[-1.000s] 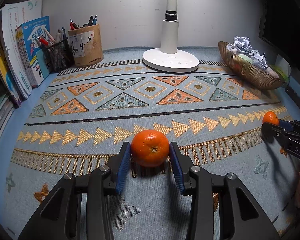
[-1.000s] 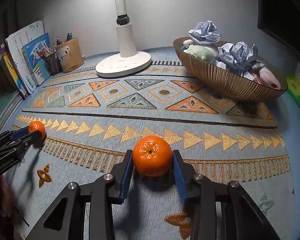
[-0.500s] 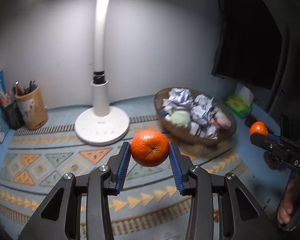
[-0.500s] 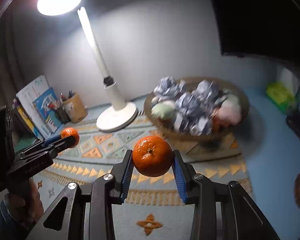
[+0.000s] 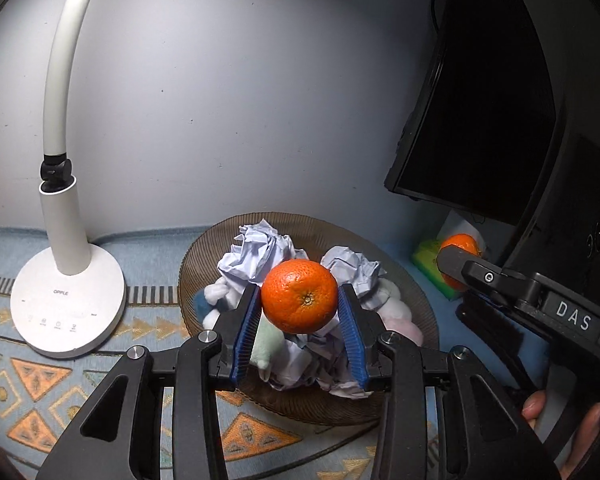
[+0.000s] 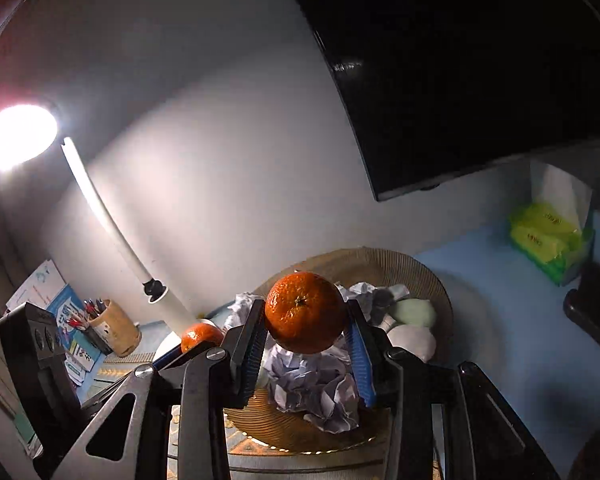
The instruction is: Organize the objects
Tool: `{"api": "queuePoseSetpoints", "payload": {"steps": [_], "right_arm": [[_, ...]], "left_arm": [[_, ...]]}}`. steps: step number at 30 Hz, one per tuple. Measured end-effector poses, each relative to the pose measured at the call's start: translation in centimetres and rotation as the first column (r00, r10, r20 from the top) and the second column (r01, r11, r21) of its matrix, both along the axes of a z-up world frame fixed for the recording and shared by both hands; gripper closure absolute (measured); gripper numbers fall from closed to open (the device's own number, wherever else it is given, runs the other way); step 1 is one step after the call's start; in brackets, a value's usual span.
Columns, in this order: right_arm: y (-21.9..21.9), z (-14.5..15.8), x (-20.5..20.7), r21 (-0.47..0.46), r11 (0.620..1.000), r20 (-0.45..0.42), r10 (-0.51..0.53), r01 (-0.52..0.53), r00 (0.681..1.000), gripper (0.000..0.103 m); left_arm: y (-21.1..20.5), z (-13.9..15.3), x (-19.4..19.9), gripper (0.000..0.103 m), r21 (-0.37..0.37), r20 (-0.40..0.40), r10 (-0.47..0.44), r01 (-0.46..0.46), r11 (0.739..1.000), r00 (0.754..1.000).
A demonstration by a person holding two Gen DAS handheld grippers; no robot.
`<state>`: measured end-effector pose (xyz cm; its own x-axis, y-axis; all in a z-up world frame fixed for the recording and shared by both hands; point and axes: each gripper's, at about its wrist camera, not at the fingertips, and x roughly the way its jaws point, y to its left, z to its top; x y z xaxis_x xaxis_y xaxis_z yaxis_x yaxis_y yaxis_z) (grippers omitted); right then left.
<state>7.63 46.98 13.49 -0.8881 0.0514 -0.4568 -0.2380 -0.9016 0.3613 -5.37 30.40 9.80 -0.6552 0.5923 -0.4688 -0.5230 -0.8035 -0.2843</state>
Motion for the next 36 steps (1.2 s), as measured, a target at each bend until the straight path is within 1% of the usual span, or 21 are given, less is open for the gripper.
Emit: {"api": "queuePoseSetpoints", "payload": {"steps": [3,5,7,9,12,13,14,15,16,17,19,20,23,26,30,33,36], "right_arm": [[0.9,-1.5,-0.5,-0.015,1.000,-0.003,-0.013,0.013,1.000,0.066],[0.9,-2.2,-0.7,0.008,1.000,0.008,-0.030,0.030,1.000,0.066],[0.7,-2.6,-1.0,0.020,0.999,0.033,-0.036,0.035,0.999,0.066],[0.8,-2.7,-1.2,0.022,0.999,0.037,-0.026,0.025,0.999,0.066],[1.1,-3.1,-1.6,-0.001,1.000,0.049,-0.021,0.021,0.999,0.065],[1.3,-3.3,-1.6,-0.014,1.000,0.054,-0.015,0.016,0.998,0.064],[1.6,-3.5,-1.7,-0.027,1.000,0.060,-0.011,0.013,0.998,0.060],[1.8,-3.7,-1.6,-0.042,0.999,0.062,-0.016,0.019,0.998,0.054],[2.1,-3.8,-1.3,-0.057,0.998,0.052,-0.027,0.030,0.998,0.041],[2.4,-3.9,-1.0,-0.072,0.997,0.036,-0.034,0.037,0.999,0.037],[2.8,-4.0,-0.7,-0.090,0.995,0.019,-0.033,0.034,0.999,0.037],[2.9,-4.1,-0.6,-0.093,0.995,0.017,-0.039,0.040,0.999,0.037],[2.7,-4.4,-0.7,-0.076,0.996,0.025,-0.050,0.052,0.998,0.037],[2.2,-4.2,-0.7,-0.044,0.998,0.017,-0.053,0.054,0.998,0.037],[1.7,-4.1,-0.4,-0.006,0.998,-0.005,-0.058,0.058,0.998,0.037],[1.3,-3.8,0.1,0.029,0.997,-0.038,-0.075,0.076,0.996,0.037],[0.7,-3.5,0.8,0.073,0.993,-0.064,-0.092,0.097,0.994,0.037]], "left_arm": [[0.2,-1.0,0.0,0.067,-0.008,-0.003,-0.014,0.014,1.000,1.000],[0.5,-1.4,0.2,0.067,-0.027,-0.008,-0.034,0.033,0.999,0.999],[0.7,-1.7,0.3,0.067,-0.042,-0.013,-0.035,0.035,0.999,0.999],[1.0,-1.8,0.3,0.067,-0.038,-0.004,-0.052,0.051,0.998,0.999],[1.7,-2.0,0.6,0.065,-0.064,-0.022,-0.067,0.066,0.996,0.997],[1.7,-2.2,0.7,0.061,-0.072,-0.023,-0.076,0.075,0.995,0.997],[1.8,-2.2,0.7,0.045,-0.074,-0.019,-0.078,0.076,0.994,0.997],[1.7,-2.3,0.7,0.026,-0.069,-0.016,-0.082,0.080,0.994,0.997],[1.5,-2.2,0.9,0.021,-0.055,-0.025,-0.086,0.085,0.995,0.996],[1.1,-2.0,1.1,0.017,-0.042,-0.045,-0.088,0.086,0.995,0.995],[0.8,-1.7,1.5,0.016,-0.053,-0.077,-0.068,0.063,0.997,0.995],[0.6,-1.6,1.5,0.016,-0.054,-0.081,-0.065,0.060,0.997,0.995],[0.1,-1.7,1.2,0.016,-0.035,-0.064,-0.059,0.057,0.998,0.996],[-0.6,-1.5,0.9,0.016,-0.027,-0.069,-0.032,0.030,0.999,0.997],[-2.6,-0.8,0.3,0.016,0.027,-0.065,0.018,-0.016,1.000,0.998],[-4.1,0.3,-0.1,0.016,0.078,-0.056,0.050,-0.046,0.996,0.997],[-6.2,2.1,0.7,0.016,0.082,-0.052,0.080,-0.076,0.994,0.995]]}}
